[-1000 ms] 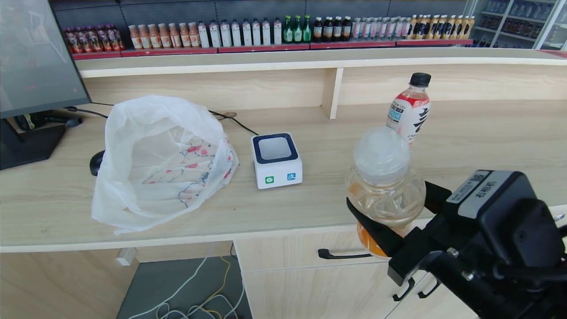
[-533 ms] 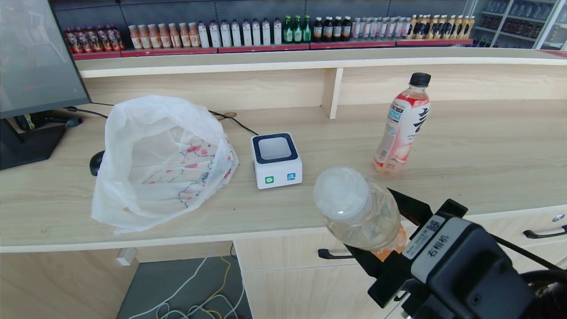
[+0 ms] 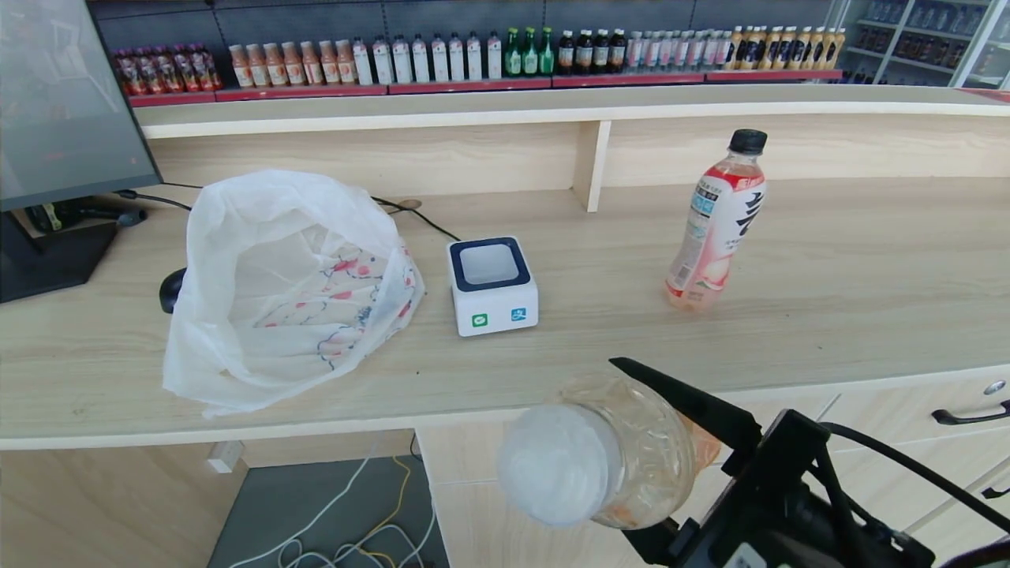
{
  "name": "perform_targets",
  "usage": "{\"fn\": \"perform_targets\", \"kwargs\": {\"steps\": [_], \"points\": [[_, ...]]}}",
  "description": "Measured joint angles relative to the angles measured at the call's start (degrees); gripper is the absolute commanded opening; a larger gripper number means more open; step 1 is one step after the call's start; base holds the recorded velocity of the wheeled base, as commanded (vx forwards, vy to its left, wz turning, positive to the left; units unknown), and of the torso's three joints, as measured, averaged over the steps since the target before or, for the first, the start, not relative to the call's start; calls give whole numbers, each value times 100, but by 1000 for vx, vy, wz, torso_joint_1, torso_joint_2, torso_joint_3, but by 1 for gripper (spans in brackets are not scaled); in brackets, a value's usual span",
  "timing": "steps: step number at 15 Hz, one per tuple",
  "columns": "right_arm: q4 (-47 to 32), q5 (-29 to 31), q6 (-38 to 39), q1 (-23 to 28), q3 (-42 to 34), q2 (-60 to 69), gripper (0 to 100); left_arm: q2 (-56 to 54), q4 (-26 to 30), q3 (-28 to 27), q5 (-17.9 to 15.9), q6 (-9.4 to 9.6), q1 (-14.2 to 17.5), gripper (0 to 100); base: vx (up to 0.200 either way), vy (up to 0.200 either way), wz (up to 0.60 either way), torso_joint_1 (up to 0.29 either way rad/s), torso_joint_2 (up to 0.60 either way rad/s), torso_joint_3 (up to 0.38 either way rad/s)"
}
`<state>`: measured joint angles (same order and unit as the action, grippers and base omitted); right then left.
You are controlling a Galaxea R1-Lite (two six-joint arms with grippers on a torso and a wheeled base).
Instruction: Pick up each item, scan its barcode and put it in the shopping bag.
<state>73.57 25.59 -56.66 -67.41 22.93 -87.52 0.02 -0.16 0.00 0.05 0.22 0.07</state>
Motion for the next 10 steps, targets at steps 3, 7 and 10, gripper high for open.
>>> {"fn": "perform_targets", "kwargs": {"steps": [3,7,10], "points": [[9,-38,-293,-108,-66,-27,0,0,0,0,0,2,0,100,0,0,0,0,0,0],[16,-107,-388,-265,-69,-40,0,0,0,0,0,0,0,100,0,0,0,0,0,0],[39,-354,-763,-295,16,-57,0,0,0,0,0,2,0,100,0,0,0,0,0,0]]}}
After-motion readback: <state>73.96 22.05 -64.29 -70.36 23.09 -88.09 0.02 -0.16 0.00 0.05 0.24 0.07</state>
